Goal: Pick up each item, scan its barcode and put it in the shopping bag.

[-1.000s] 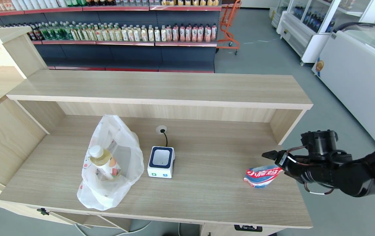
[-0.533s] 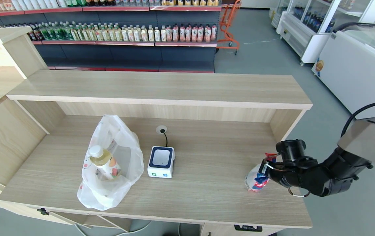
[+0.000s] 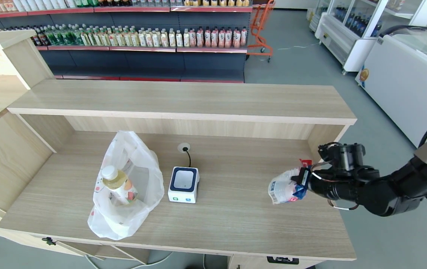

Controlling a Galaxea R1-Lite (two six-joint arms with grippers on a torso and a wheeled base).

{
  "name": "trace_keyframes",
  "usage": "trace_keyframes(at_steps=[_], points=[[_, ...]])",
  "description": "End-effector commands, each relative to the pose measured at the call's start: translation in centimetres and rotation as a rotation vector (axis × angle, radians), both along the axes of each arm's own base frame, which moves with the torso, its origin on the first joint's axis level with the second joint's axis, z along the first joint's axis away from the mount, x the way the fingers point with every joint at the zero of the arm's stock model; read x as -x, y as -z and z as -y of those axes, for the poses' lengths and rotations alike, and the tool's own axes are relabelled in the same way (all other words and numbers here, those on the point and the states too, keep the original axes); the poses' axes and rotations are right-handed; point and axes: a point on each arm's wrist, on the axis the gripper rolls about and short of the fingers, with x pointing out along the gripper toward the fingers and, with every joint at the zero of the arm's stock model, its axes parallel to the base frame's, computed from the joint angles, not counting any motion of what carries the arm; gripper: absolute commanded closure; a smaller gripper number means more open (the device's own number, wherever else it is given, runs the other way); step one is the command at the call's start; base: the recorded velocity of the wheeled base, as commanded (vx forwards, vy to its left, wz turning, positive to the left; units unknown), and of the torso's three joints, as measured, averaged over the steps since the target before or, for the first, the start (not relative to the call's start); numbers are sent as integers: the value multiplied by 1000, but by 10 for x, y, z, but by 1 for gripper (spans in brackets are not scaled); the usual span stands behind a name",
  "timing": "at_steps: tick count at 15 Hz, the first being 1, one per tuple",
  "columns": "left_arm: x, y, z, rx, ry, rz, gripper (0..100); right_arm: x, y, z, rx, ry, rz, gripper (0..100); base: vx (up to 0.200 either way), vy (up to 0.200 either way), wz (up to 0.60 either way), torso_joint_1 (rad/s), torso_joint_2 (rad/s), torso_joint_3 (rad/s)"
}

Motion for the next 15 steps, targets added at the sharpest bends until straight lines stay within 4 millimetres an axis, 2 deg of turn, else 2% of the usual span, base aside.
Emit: trace_keyframes(at_steps=[1,2,3,4,5,7,11,15], points=[[0,0,0,0,0,0,0,42,-77,28,-156,-290,179,100,0,0,0,0,0,0],[0,0,0,0,0,0,0,56,-88,37,-233,-446,211,100,0,0,0,0,0,0],[0,0,0,0,0,0,0,66,-89,40,-259,-532,223,100,0,0,0,0,0,0],[0,0,0,0,0,0,0,72,-87,41,-257,-558,224,100,0,0,0,0,0,0],[0,0,0,0,0,0,0,86,-85,40,-236,-674,270,100,0,0,0,0,0,0],[0,0,0,0,0,0,0,96,-92,36,-280,-826,314,100,0,0,0,0,0,0],[0,0,0,0,0,0,0,111,-101,16,-310,-917,306,100,0,0,0,0,0,0],[0,0,0,0,0,0,0,123,-105,-11,-335,-902,230,100,0,0,0,0,0,0]])
